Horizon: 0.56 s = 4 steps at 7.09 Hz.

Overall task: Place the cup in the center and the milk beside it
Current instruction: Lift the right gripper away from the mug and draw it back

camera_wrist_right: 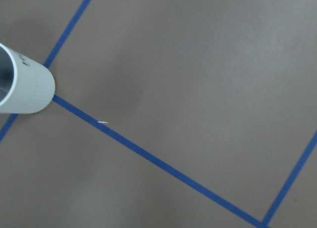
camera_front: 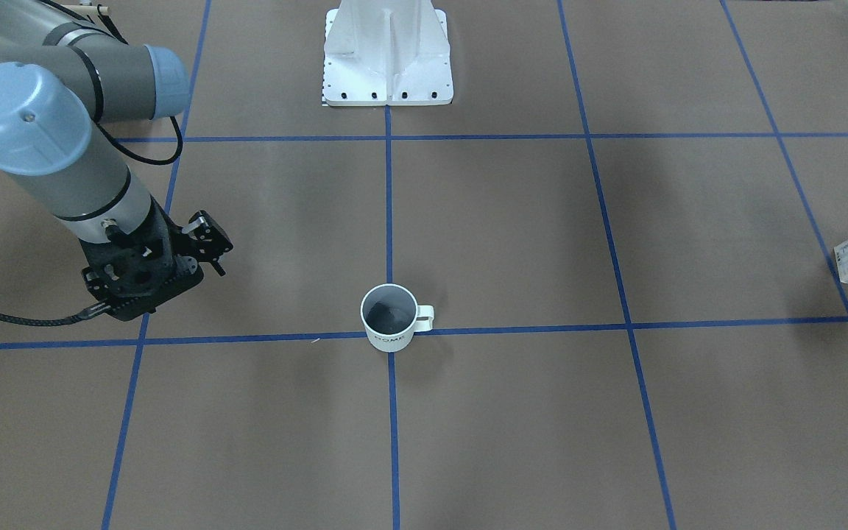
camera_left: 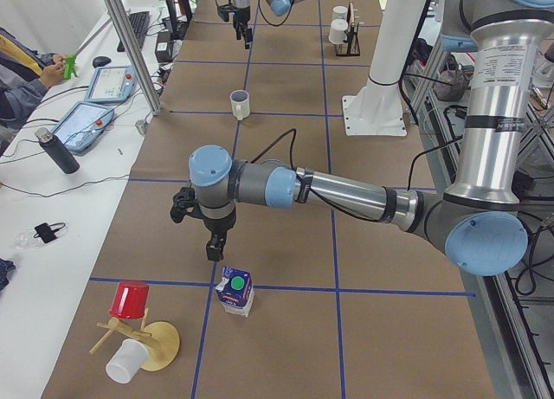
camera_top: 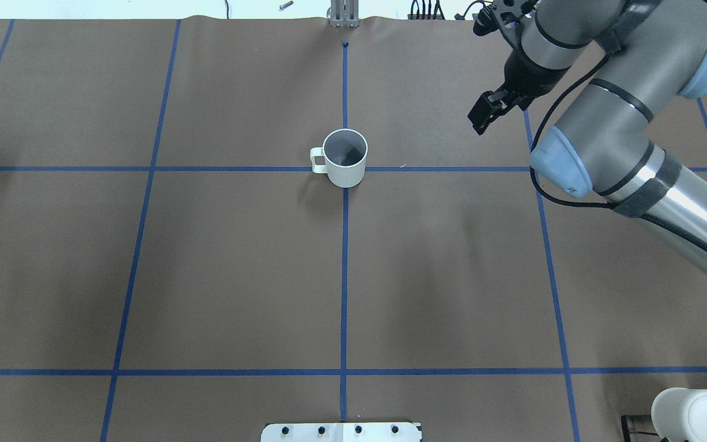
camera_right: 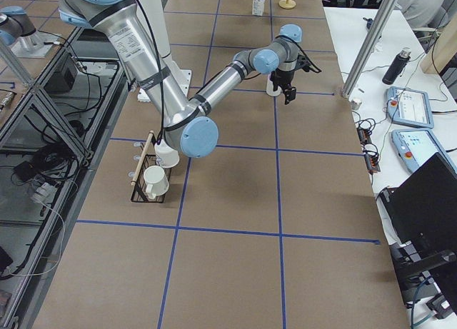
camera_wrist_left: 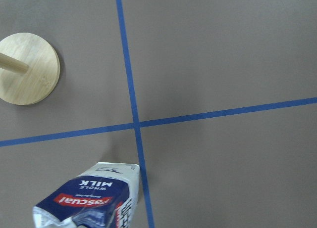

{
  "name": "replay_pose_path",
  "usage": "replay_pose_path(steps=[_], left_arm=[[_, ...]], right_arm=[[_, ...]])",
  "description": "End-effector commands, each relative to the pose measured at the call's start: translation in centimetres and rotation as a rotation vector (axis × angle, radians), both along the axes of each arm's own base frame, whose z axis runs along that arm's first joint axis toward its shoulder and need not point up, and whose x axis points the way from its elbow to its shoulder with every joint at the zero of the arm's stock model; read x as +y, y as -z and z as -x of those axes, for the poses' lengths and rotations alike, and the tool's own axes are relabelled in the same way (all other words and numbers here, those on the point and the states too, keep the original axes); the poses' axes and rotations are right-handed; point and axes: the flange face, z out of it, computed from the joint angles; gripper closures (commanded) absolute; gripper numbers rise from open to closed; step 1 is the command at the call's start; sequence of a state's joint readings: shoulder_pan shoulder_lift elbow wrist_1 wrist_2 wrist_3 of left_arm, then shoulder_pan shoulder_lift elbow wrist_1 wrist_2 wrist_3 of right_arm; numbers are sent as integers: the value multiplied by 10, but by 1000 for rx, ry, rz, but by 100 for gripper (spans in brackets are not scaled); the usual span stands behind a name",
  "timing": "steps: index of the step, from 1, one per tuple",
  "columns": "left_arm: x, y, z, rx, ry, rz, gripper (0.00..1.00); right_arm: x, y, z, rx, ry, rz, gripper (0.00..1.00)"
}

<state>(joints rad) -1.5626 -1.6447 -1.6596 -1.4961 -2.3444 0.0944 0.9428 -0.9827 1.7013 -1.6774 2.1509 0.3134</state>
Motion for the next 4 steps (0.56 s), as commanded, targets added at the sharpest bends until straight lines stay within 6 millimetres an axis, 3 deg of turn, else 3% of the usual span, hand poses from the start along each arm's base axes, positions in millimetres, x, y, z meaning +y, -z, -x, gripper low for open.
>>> replay_pose_path(steps=[1,4], left_arm=[[-7,-42,11,3,-37,36,2],[-7,-57,11,7,-26,60,2]], right_arm=[[5,-13,-11,21,-19,2,0],[7,-11,-12,28,-31,-7,0]])
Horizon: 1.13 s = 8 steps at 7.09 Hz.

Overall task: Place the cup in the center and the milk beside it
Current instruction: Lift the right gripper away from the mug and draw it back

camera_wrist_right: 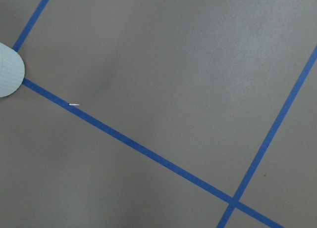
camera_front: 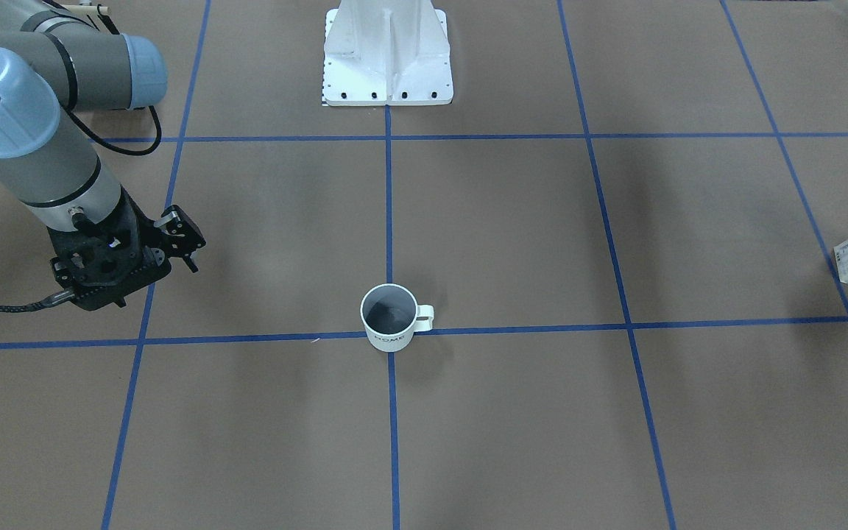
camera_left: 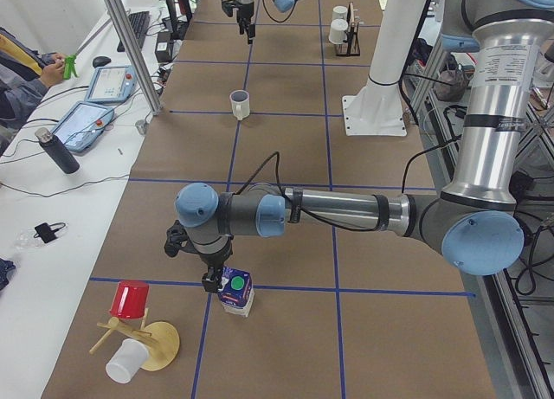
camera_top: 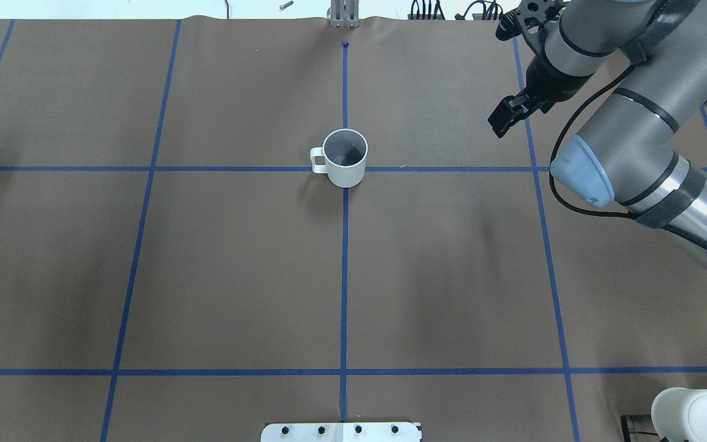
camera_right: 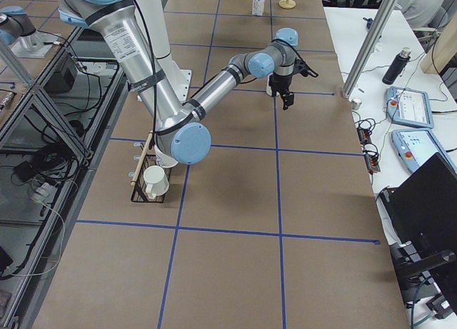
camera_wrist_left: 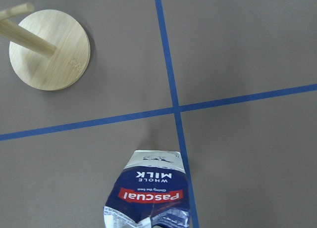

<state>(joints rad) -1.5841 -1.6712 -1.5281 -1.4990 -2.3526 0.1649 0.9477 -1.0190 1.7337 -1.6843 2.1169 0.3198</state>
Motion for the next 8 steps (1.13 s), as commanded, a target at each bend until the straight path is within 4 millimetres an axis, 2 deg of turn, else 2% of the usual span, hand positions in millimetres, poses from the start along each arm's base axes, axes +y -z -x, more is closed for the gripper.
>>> replay_pose_path(steps=[1,6,8], left_arm=[[1,-14,0,0,9,-4,2],[3,-17,0,1,63,20,2],[5,-35,-1,4,78,2,2]], right_arm=[[3,-4,-1,4,-2,3,0],[7,-7,-5,4,-4,3,0],[7,-12,-6,15,-8,4,0]])
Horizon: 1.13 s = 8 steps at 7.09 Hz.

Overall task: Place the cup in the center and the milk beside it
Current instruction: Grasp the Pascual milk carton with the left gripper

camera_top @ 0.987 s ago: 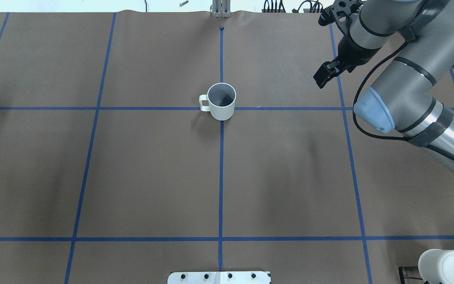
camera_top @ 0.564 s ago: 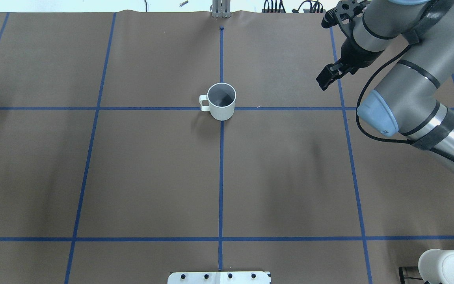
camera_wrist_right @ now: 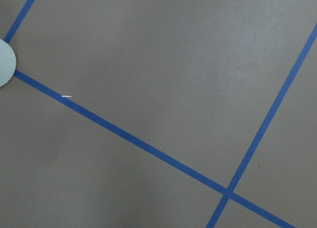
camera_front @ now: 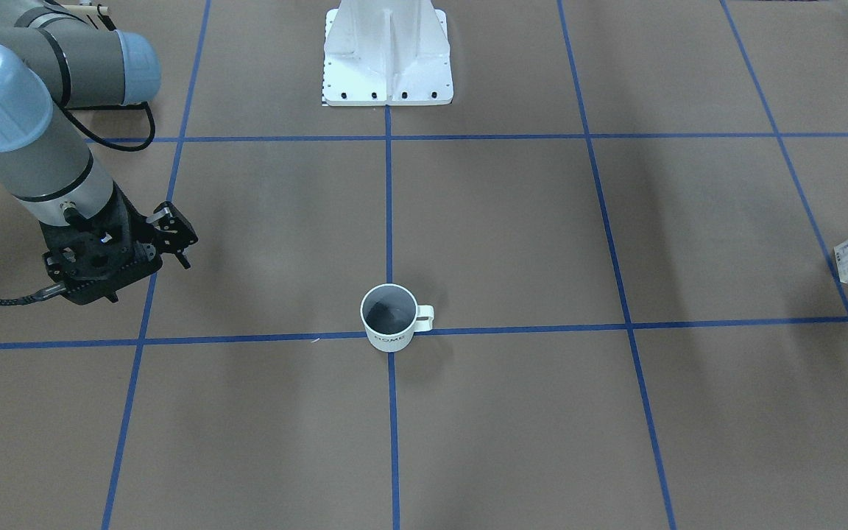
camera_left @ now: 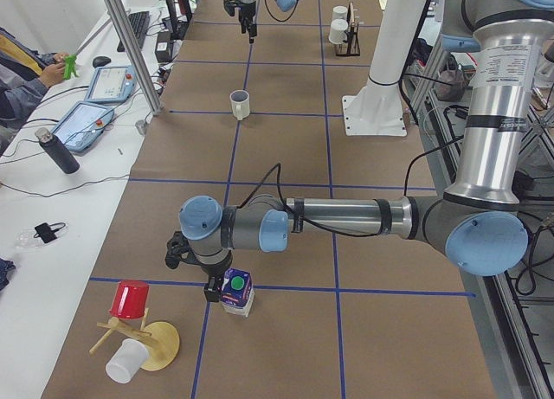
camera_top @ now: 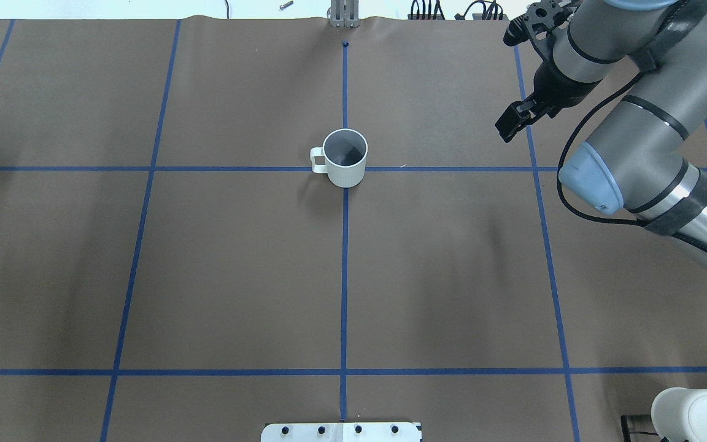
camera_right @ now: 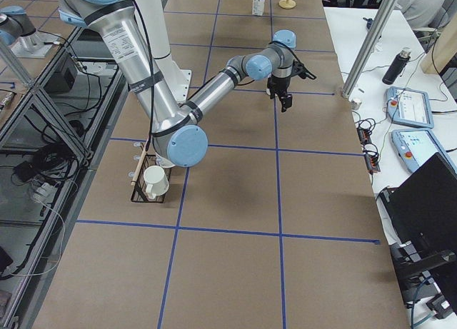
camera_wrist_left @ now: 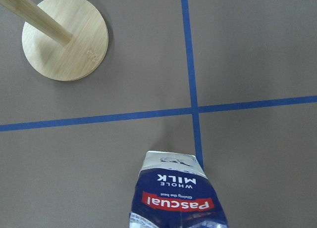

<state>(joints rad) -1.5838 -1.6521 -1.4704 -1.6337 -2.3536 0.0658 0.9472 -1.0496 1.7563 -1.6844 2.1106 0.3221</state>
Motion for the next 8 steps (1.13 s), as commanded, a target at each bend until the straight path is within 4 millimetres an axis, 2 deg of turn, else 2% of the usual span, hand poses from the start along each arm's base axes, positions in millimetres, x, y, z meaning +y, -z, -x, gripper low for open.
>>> replay_pose_path(steps=[1,6,8], left_arm=[[0,-9,-1,2,9,-17,2],[-3,-3,-21,50,-3,-21,2],[0,-10,-22,43,-9,-14,2]], right_arm=[[1,-1,0,5,-2,-4,0],[3,0,3,6,1,-6,0],[4,-5,2,12,0,-1,0]])
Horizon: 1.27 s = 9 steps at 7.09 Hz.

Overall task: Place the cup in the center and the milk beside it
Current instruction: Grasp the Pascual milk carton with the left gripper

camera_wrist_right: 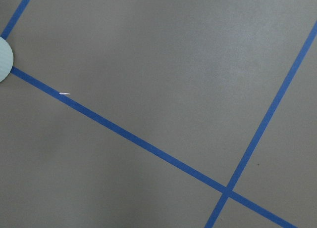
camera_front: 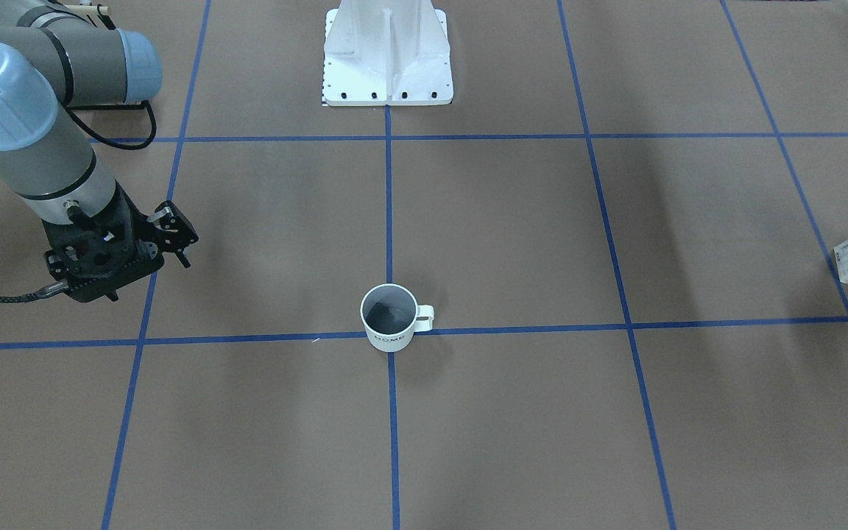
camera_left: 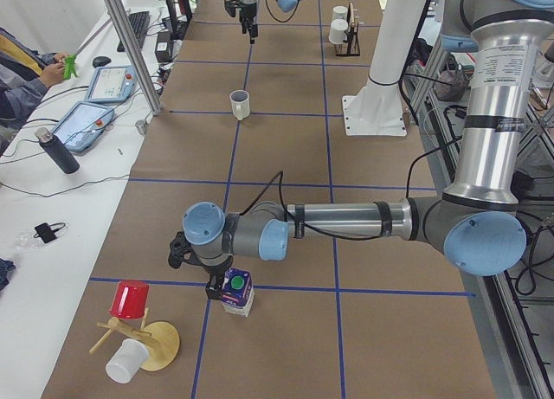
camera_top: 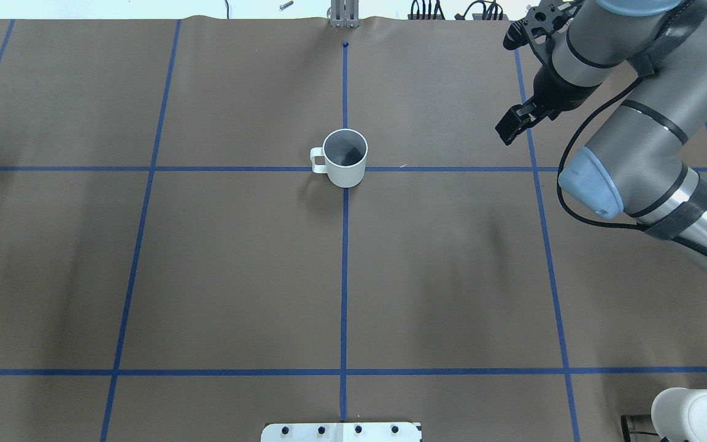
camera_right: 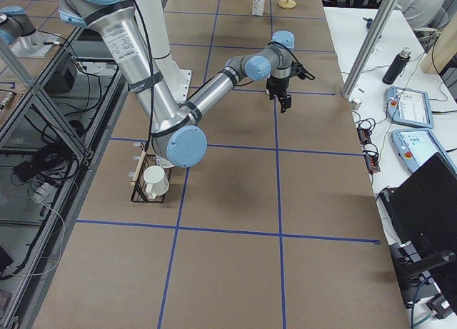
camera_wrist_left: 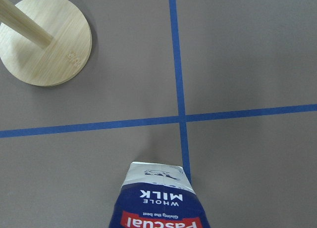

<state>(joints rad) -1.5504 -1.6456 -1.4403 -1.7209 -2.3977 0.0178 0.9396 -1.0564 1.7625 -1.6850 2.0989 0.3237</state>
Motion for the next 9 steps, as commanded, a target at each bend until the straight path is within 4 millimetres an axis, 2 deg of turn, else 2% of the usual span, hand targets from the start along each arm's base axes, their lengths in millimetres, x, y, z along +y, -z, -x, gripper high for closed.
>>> replay_pose_path(steps=[1,3,5,6,8,9], left_arm=[[7,-11,-1,-4,-6,9,2],[13,-20,-4,-4,-9,29,2],[13,-22,-21,-4,-39,36,2],[12,-19,-22,-4,-38,33,11],[12,-20,-21,-5,-45,30,60],[9,-12,-21,3,-44,18,73]], right_arm=[[1,-3,0,4,0,3,0],[2,-3,3,3,5,3,0],[2,-4,2,4,5,5,0],[2,-4,2,4,5,5,0],[2,-4,2,5,4,4,0],[2,-4,2,4,5,5,0]])
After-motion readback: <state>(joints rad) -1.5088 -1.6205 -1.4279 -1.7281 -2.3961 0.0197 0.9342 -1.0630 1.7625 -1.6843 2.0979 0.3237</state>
